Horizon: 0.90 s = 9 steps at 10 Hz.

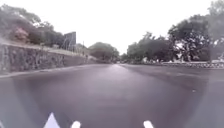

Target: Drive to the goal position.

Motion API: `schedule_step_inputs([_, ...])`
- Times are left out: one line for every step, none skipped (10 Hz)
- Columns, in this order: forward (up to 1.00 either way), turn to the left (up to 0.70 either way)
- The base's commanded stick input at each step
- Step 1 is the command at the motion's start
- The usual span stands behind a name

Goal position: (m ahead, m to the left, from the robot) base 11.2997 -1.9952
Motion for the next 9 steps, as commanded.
schedule_step_inputs([0.70,0.00])
schedule_step_inputs([0.70,0.00])
schedule_step_inputs([0.70,0.00])
schedule_step_inputs([0.70,0.00])
schedule_step_inputs([0.70,0.00])
schedule_step_inputs([0.70,0.00])
schedule_step_inputs([0.70,0.00])
schedule_step_inputs([0.70,0.00])
schedule_step_inputs([0.70,0.00])
